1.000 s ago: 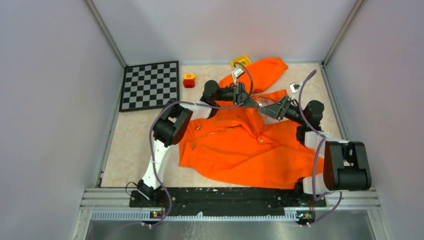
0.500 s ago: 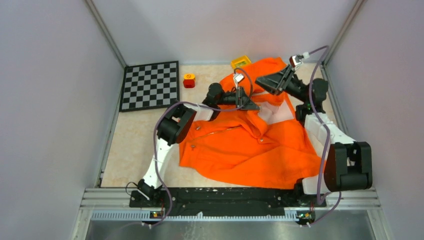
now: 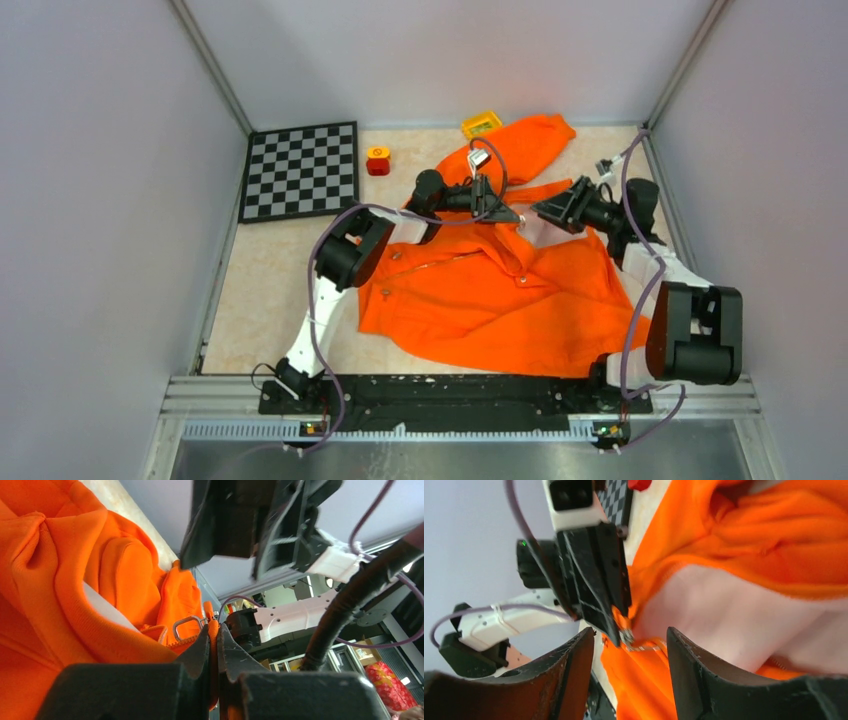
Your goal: Zip up the jacket
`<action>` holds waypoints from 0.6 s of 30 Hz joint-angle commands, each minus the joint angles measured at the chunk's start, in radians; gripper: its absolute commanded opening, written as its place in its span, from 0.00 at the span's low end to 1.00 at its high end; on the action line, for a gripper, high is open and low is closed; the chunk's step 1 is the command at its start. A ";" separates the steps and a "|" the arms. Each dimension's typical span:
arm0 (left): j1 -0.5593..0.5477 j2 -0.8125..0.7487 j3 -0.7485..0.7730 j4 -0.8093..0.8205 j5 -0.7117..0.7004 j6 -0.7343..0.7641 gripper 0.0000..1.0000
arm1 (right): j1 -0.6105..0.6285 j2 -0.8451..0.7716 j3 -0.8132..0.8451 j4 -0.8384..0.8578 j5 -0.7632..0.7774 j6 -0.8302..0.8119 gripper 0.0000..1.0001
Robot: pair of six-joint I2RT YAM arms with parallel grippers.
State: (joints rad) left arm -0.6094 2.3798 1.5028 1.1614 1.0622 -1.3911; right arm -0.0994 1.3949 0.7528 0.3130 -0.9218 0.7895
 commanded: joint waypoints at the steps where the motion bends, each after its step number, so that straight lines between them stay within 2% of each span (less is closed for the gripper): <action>1: 0.013 -0.026 0.019 0.162 0.030 -0.111 0.00 | -0.001 -0.019 -0.075 0.296 -0.114 -0.023 0.55; 5: 0.016 -0.033 0.019 0.165 0.031 -0.137 0.00 | 0.000 -0.003 -0.126 0.446 -0.118 0.020 0.57; 10: 0.016 -0.017 0.039 0.246 0.026 -0.227 0.00 | 0.000 0.045 -0.174 0.632 -0.142 0.075 0.57; 13: 0.015 -0.016 0.054 0.256 0.027 -0.247 0.00 | 0.000 0.074 -0.212 0.790 -0.158 0.141 0.57; 18: 0.016 -0.019 0.062 0.254 0.021 -0.252 0.00 | 0.004 0.119 -0.219 0.861 -0.161 0.159 0.56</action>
State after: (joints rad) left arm -0.5961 2.3798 1.5280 1.3373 1.0809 -1.6123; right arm -0.1001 1.4910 0.5346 0.9855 -1.0595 0.9260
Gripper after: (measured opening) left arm 0.058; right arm 0.563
